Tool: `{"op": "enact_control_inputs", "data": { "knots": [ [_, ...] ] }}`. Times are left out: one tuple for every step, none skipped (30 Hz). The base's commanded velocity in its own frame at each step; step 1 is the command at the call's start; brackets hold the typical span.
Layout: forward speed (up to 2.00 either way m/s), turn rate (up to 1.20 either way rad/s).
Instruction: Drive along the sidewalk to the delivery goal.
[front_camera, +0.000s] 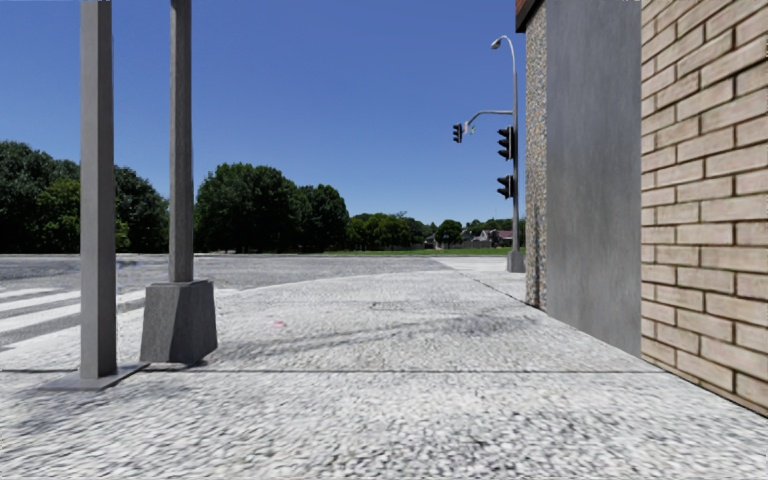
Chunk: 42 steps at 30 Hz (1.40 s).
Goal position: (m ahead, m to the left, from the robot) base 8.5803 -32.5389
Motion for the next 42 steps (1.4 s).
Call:
{"op": "enact_control_inputs", "data": {
  "knots": [
    [2.00,0.00],
    [2.00,0.00],
    [2.00,0.00],
    [2.00,0.00],
    [2.00,0.00],
    [2.00,0.00],
    [2.00,0.00],
    [2.00,0.00],
    [2.00,0.00],
    [2.00,0.00],
    [2.00,0.00],
    [2.00,0.00],
    [2.00,0.00],
    [2.00,0.00],
    [2.00,0.00],
    [2.00,0.00],
    [2.00,0.00],
    [2.00,0.00],
    [2.00,0.00],
    [2.00,0.00],
    [2.00,0.00],
    [2.00,0.00],
    [2.00,0.00],
    [2.00,0.00],
    [2.00,0.00],
    [2.00,0.00],
    [2.00,0.00],
    [2.00,0.00],
    [2.00,0.00],
    [2.00,0.00],
    [2.00,0.00],
    [2.00,-0.01],
    [2.00,-0.03],
    [2.00,-0.06],
    [2.00,-0.06],
    [2.00,-0.09],
    [2.00,-0.18],
    [2.00,-0.31],
    [2.00,-0.35],
    [2.00,-0.35],
    [2.00,-0.36],
    [2.00,-0.37]
  ]
}}
